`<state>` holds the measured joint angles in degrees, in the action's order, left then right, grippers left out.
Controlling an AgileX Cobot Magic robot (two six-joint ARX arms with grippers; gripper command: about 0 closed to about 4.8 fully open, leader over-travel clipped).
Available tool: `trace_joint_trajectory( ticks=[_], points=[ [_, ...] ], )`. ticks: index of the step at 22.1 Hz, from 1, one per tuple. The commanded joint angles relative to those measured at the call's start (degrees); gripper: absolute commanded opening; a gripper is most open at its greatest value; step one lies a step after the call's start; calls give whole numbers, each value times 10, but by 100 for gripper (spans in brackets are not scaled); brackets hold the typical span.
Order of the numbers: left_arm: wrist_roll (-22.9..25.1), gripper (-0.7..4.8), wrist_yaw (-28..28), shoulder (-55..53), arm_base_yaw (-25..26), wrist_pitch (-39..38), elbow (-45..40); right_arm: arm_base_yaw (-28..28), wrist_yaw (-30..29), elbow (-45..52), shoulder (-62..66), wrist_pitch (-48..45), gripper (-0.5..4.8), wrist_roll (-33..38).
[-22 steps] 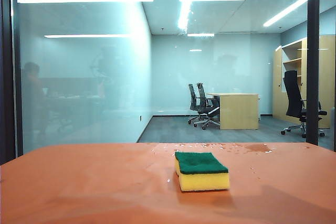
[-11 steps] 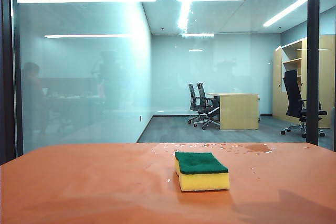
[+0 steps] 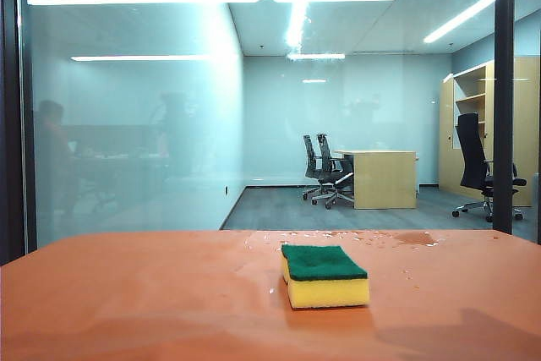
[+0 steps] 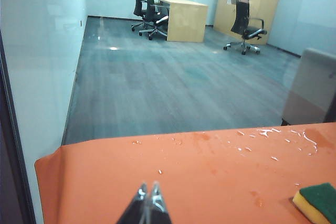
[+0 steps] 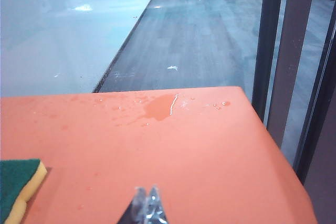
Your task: Pick up the sponge from the table, wipe the water off the glass, and finally place the sponge back on the table.
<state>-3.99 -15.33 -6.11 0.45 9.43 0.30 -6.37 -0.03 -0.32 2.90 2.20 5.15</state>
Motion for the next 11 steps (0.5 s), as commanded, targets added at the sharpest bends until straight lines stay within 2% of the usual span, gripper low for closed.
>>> trace_joint_trajectory(
  ticks=[1, 11],
  points=[
    [9, -6, 12, 0, 0, -1, 2, -1, 1, 2, 0, -1, -7, -5],
    [5, -6, 12, 0, 0, -2, 2, -1, 0, 2, 0, -5, -6, -5]
  ],
)
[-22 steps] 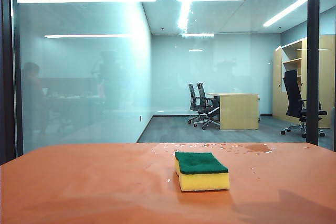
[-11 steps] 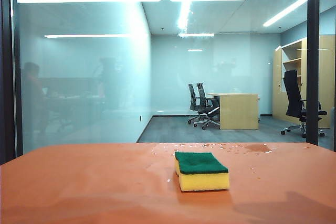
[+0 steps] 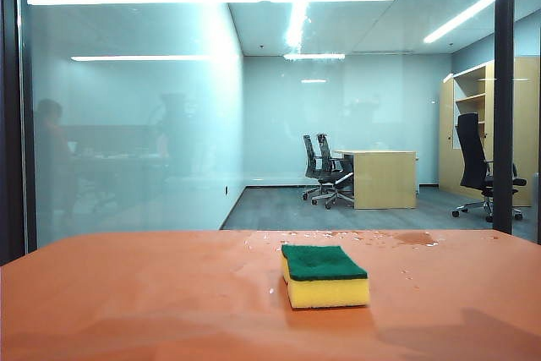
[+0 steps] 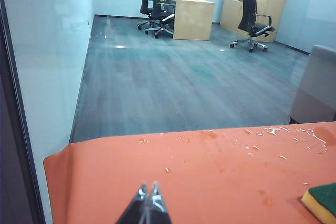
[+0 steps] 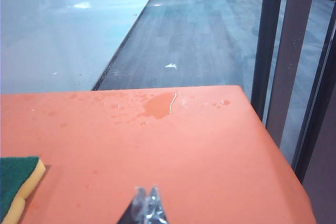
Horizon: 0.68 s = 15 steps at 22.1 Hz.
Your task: Pick up the sponge from the table, wipe the water off the glass, and finally place the sponge back on the table.
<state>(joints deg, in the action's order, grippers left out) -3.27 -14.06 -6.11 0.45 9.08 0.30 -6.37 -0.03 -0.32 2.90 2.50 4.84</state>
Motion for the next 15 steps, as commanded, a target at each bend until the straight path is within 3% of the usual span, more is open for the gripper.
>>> trace_joint_trajectory(
  ticks=[1, 15],
  points=[
    [-2, -6, -1, 0, 0, -2, 2, -1, 0, 2, 0, -8, -6, -2],
    [-2, -6, -1, 0, 0, -5, 2, -1, 0, 2, 0, -6, -6, -2]
  ],
)
